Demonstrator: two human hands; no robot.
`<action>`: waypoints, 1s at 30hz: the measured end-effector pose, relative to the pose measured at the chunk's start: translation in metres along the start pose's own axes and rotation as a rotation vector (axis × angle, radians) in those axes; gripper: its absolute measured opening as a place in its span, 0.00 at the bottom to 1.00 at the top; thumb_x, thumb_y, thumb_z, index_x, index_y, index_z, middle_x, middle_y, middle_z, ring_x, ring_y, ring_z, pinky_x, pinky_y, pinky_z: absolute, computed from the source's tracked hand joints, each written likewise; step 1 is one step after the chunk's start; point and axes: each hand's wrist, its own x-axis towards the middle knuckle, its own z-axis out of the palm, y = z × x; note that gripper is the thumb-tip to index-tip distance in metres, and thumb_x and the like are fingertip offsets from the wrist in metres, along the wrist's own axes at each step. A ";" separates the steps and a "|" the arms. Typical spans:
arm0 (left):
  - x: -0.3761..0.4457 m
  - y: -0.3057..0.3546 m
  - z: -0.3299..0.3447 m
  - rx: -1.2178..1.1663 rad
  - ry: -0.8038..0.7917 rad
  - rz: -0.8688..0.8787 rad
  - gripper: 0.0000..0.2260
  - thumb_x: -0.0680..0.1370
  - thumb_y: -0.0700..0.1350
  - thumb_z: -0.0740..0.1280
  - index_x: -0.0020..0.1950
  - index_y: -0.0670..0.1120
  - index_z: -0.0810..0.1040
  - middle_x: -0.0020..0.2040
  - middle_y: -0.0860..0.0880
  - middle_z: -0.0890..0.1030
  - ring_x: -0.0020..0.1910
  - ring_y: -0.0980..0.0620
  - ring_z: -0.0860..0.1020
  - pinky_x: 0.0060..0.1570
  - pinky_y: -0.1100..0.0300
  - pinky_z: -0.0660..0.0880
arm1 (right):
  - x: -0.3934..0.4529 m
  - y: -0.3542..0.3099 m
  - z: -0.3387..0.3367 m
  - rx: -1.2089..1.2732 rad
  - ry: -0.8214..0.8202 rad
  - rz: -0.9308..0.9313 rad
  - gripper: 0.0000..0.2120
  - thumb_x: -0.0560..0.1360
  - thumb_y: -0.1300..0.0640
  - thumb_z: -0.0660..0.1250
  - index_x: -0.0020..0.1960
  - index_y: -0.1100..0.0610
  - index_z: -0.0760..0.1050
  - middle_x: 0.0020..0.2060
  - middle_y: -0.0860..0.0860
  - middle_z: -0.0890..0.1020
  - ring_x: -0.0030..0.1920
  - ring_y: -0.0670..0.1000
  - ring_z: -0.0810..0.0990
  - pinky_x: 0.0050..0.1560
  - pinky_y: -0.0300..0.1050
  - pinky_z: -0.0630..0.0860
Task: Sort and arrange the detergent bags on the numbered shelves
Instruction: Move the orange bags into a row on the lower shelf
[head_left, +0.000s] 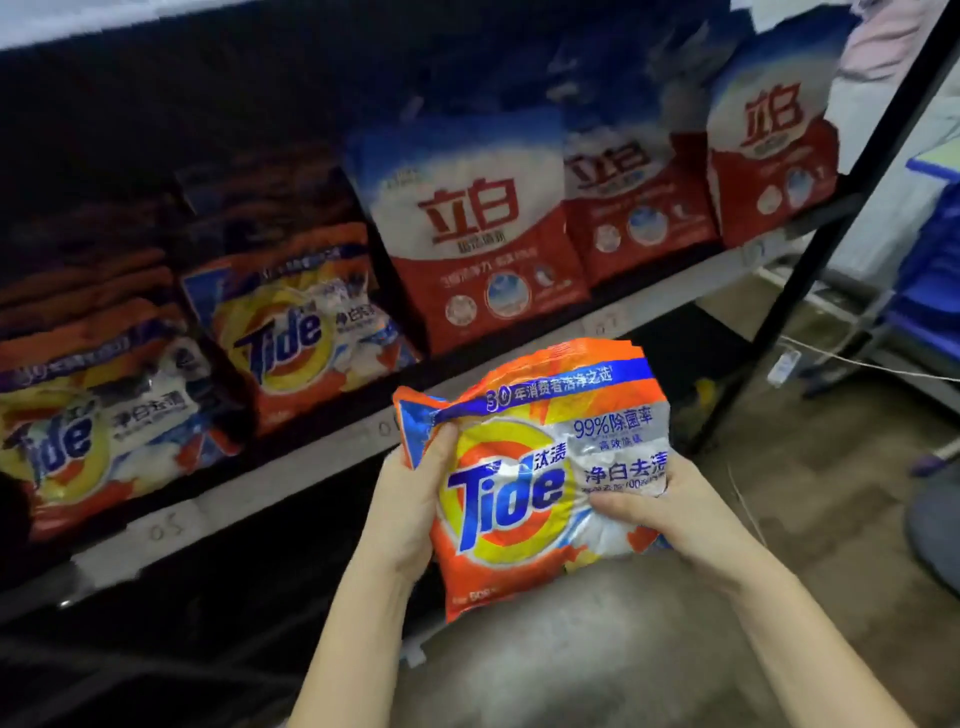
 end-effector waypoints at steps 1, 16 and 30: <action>0.005 -0.016 0.001 0.000 0.024 -0.032 0.13 0.69 0.52 0.66 0.46 0.44 0.80 0.41 0.44 0.85 0.37 0.48 0.84 0.38 0.55 0.81 | 0.004 0.012 -0.008 -0.014 -0.009 0.029 0.26 0.59 0.62 0.74 0.56 0.62 0.76 0.46 0.54 0.85 0.46 0.52 0.85 0.40 0.38 0.78; 0.094 -0.212 -0.131 0.065 0.449 -0.135 0.11 0.76 0.53 0.64 0.48 0.45 0.76 0.38 0.45 0.85 0.34 0.48 0.84 0.36 0.55 0.80 | 0.131 0.224 0.042 -0.162 -0.202 0.202 0.18 0.68 0.67 0.74 0.54 0.53 0.79 0.47 0.48 0.85 0.49 0.48 0.84 0.50 0.42 0.80; 0.258 -0.175 -0.365 0.241 0.669 0.607 0.09 0.79 0.48 0.66 0.38 0.49 0.78 0.36 0.51 0.81 0.35 0.55 0.80 0.42 0.56 0.79 | 0.343 0.316 0.261 0.008 -0.363 -0.185 0.18 0.70 0.64 0.73 0.57 0.51 0.76 0.54 0.52 0.83 0.53 0.51 0.82 0.52 0.47 0.79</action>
